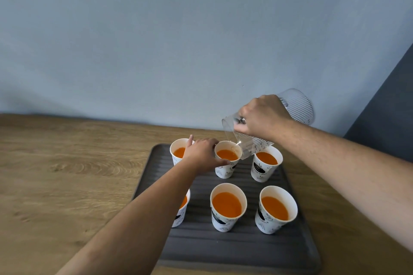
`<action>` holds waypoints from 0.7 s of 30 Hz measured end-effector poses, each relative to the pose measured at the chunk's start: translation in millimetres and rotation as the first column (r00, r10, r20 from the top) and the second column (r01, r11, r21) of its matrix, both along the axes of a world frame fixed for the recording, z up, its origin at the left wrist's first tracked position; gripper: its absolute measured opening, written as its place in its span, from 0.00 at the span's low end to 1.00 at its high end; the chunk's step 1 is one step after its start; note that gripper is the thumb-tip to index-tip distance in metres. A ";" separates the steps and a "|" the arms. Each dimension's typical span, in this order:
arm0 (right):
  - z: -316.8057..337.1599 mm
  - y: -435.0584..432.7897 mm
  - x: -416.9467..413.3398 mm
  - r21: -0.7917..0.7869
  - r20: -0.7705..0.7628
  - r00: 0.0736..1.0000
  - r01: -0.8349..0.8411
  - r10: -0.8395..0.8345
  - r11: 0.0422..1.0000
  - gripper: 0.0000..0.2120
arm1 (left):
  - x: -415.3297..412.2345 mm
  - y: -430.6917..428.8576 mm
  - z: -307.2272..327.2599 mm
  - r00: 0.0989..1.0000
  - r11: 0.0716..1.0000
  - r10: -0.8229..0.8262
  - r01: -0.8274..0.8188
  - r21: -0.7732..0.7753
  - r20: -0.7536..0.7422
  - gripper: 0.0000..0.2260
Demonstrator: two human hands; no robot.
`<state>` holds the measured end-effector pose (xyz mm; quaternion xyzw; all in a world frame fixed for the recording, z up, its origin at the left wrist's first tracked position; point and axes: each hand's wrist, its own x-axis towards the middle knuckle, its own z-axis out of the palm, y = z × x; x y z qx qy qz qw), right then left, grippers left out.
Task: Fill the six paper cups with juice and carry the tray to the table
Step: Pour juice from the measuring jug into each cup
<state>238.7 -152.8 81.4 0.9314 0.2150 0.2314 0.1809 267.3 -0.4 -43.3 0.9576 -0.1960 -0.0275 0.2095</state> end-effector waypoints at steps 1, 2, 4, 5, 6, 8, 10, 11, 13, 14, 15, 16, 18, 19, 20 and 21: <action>0.9 0.0 0.0 0.002 -0.009 1.000 0.009 -0.009 1.000 0.16 | 0.0 -0.2 0.5 1.000 1.000 0.002 -0.002 0.000 -0.002 0.30; 1.4 -0.2 0.2 0.000 -0.027 0.999 0.021 -0.021 1.000 0.16 | 0.0 0.0 0.6 1.000 1.000 0.003 -0.003 0.000 -0.005 0.30; 3.1 -0.9 0.3 -0.002 -0.046 0.998 0.040 -0.040 0.999 0.17 | -0.1 -0.1 0.5 1.000 1.000 0.004 -0.004 -0.006 -0.003 0.30; 4.4 -1.2 -0.3 -0.002 -0.046 0.998 0.044 -0.044 0.999 0.17 | -0.7 0.0 -0.1 1.000 1.000 0.006 -0.006 -0.011 -0.001 0.29; 5.0 -1.6 -1.0 0.000 -0.042 0.998 0.049 -0.048 0.999 0.17 | -1.3 0.1 -1.1 1.000 1.000 0.010 -0.010 -0.016 0.001 0.29; 6.3 -2.5 -2.4 0.010 -0.040 0.998 0.057 -0.056 0.998 0.17 | -2.7 0.0 -2.5 1.000 1.000 0.020 -0.020 -0.023 0.001 0.29; 7.1 -2.6 -3.8 0.022 -0.040 0.997 0.060 -0.060 0.998 0.17 | -3.1 -0.1 -3.3 1.000 0.999 0.027 -0.027 -0.026 0.001 0.28; 8.0 -2.6 -4.4 0.028 -0.037 0.997 0.062 -0.061 0.998 0.17 | -3.5 -0.5 -2.7 1.000 0.999 0.029 -0.029 -0.025 0.000 0.27; 9.4 -3.7 -5.5 0.048 -0.025 0.998 0.067 -0.066 0.997 0.17 | -4.2 -1.2 -1.5 0.999 0.999 0.036 -0.036 -0.016 0.001 0.27; 10.0 -4.5 -5.8 0.064 -0.014 0.998 0.069 -0.068 0.996 0.18 | -4.8 -1.5 -1.3 0.999 0.999 0.041 -0.041 -0.012 0.002 0.27; 10.8 -6.1 -6.2 0.086 -0.003 0.997 0.072 -0.072 0.994 0.18 | -5.7 -2.0 -1.1 0.999 0.999 0.045 -0.045 -0.006 0.004 0.27; 11.5 -8.2 -6.6 0.116 0.005 0.997 0.078 -0.079 0.990 0.18 | -6.8 -2.4 -0.6 0.999 0.999 0.048 -0.048 0.002 0.006 0.27; 12.8 -15.5 -8.3 0.217 0.005 0.994 0.101 -0.105 0.971 0.17 | -9.8 -3.3 1.1 0.999 0.998 0.054 -0.054 0.022 0.003 0.27; 12.5 -20.3 -9.3 0.282 -0.001 0.992 0.120 -0.125 0.952 0.17 | -11.1 -3.8 1.7 0.998 0.998 0.058 -0.058 0.028 0.000 0.27; 11.8 -26.2 -11.0 0.352 -0.006 0.988 0.146 -0.154 0.925 0.18 | -12.6 -4.1 2.9 0.998 0.998 0.062 -0.061 0.028 -0.004 0.27; 11.4 -32.2 -13.4 0.428 -0.010 0.982 0.174 -0.188 0.887 0.20 | -14.3 -4.5 4.4 0.998 0.998 0.065 -0.065 0.026 -0.009 0.27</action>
